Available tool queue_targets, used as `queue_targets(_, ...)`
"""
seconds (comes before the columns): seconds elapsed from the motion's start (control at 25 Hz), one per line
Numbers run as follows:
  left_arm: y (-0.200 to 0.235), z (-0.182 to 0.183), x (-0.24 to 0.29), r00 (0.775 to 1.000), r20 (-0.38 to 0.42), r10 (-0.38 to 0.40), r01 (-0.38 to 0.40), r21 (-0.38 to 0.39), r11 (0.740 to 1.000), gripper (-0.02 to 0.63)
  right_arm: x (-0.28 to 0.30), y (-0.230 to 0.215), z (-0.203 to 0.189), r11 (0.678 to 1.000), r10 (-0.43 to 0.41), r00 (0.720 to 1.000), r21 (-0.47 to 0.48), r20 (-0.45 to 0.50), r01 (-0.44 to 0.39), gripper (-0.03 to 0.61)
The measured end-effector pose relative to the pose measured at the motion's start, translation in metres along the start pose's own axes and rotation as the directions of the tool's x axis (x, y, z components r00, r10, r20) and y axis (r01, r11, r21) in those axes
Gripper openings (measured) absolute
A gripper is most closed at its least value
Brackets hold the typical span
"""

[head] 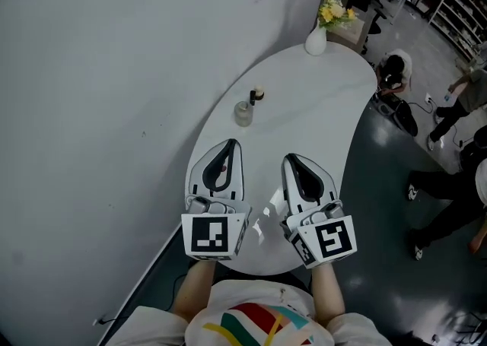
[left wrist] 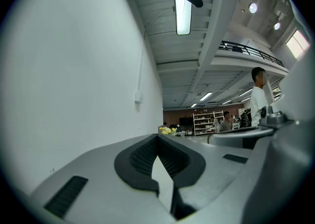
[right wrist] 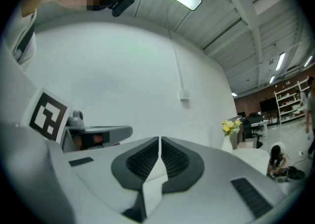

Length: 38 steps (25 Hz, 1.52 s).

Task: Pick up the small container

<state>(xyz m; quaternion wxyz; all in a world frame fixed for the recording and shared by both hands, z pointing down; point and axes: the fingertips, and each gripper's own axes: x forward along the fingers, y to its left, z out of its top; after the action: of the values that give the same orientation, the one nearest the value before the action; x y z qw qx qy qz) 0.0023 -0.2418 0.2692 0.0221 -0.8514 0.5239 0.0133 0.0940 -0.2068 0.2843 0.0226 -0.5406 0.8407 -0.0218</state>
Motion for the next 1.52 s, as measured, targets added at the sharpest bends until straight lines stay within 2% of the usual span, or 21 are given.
queue_targets(0.12,0.005,-0.007,0.009,1.0,-0.001,0.014,-0.014,0.015,1.0,0.017,0.019,-0.005,0.011,0.997,0.046,0.996,0.055,0.074,-0.05,0.012)
queue_targets(0.2,0.01,-0.014,0.016,1.0,-0.009,0.027,-0.027,0.014,1.0,0.017,0.036,-0.011,0.011,0.997,0.059,0.996,0.053,0.071,-0.063,0.022)
queue_targets(0.28,0.016,-0.02,0.022,0.999,-0.009,0.043,-0.043,-0.001,0.999,0.017,0.054,-0.016,0.005,0.996,0.083,0.996,0.036,0.042,-0.084,0.088)
queue_targets(0.36,0.02,-0.024,0.03,0.999,-0.005,0.051,-0.051,-0.01,0.999,0.017,0.073,-0.019,-0.004,0.993,0.112,0.994,0.03,0.004,-0.112,0.113)
queue_targets(0.52,0.028,-0.044,0.042,0.999,-0.017,0.045,-0.045,0.028,0.999,0.017,0.108,-0.024,-0.032,0.988,0.152,0.986,0.028,-0.068,-0.15,0.222)
queue_targets(0.64,0.039,-0.064,0.05,0.997,-0.042,0.065,-0.064,0.022,0.998,0.017,0.133,-0.03,-0.06,0.988,0.156,0.98,0.03,-0.122,-0.153,0.269)
queue_targets(0.88,0.057,-0.1,0.059,0.991,-0.084,0.101,-0.1,0.015,0.995,0.017,0.177,-0.039,-0.12,0.988,0.157,0.962,0.032,-0.222,-0.154,0.317)
queue_targets(1.04,0.072,-0.128,0.062,0.984,-0.135,0.114,-0.114,0.01,0.993,0.017,0.206,-0.05,-0.152,0.992,0.121,0.961,0.01,-0.249,-0.122,0.352)
queue_targets(1.24,0.089,-0.157,0.065,0.972,-0.178,0.151,-0.152,0.009,0.988,0.017,0.235,-0.059,-0.185,0.995,0.088,0.956,-0.015,-0.28,-0.096,0.36)
queue_targets(1.52,0.095,-0.183,0.073,0.968,-0.198,0.155,-0.16,-0.01,0.987,0.017,0.259,-0.064,-0.222,0.996,0.077,0.937,-0.023,-0.341,-0.09,0.36)
